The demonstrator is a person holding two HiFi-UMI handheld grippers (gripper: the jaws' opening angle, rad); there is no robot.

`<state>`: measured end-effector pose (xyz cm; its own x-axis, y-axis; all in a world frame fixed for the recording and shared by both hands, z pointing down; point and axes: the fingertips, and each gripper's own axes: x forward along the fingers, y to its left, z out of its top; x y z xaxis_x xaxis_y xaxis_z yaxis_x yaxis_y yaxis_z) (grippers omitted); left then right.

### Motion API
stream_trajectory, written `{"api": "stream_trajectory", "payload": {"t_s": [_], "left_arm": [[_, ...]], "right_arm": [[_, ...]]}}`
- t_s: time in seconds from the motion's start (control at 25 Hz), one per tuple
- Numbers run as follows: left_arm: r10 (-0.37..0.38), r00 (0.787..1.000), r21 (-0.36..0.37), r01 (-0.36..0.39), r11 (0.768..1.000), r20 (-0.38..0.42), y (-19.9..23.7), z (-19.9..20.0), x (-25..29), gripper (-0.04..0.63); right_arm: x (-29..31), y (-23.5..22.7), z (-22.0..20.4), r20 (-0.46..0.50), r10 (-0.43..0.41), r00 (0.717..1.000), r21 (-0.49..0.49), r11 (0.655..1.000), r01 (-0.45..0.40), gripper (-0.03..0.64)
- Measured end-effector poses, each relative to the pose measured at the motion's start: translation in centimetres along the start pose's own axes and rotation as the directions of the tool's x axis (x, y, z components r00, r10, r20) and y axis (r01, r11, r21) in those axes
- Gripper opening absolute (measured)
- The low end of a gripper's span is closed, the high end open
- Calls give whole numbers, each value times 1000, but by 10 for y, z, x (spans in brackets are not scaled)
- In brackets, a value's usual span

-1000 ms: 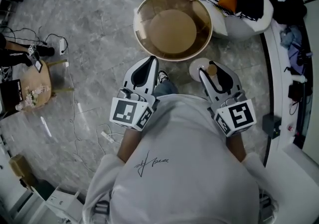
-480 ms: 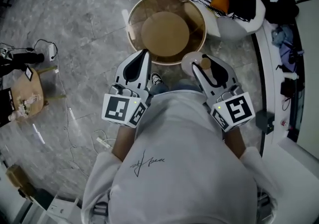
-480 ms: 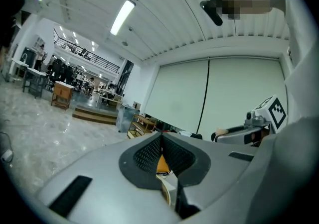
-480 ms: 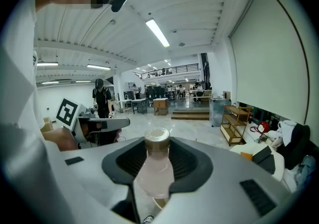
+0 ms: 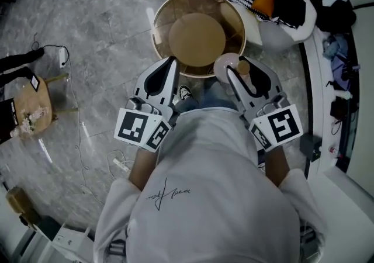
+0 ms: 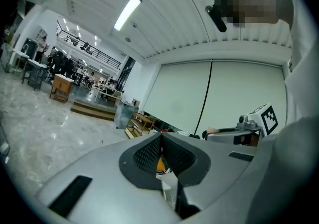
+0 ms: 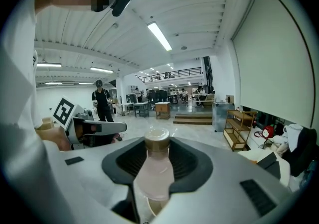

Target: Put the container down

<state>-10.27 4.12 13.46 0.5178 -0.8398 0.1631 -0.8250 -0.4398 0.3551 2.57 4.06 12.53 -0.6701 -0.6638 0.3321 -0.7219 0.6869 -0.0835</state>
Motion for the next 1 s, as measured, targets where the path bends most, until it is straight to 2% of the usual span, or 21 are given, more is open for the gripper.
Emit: {"api": "stream_trajectory", "payload": {"t_s": [0.4,0.6,1.0], "left_arm": [[96,994,24,-95,995,-56,19,-3,15,17],[85,995,18,-85,996,-42,20,1,28,17],[105,989,1,-105,994,-107,23,-19,51,18]], "right_arm": [[34,-15,4,-22,92,995,0,996,-92,147],[47,-26,2,-35,136,990,-11,991,-136,147],[60,-49,-12,-76,181,981,-17,983,-183,147]]}}
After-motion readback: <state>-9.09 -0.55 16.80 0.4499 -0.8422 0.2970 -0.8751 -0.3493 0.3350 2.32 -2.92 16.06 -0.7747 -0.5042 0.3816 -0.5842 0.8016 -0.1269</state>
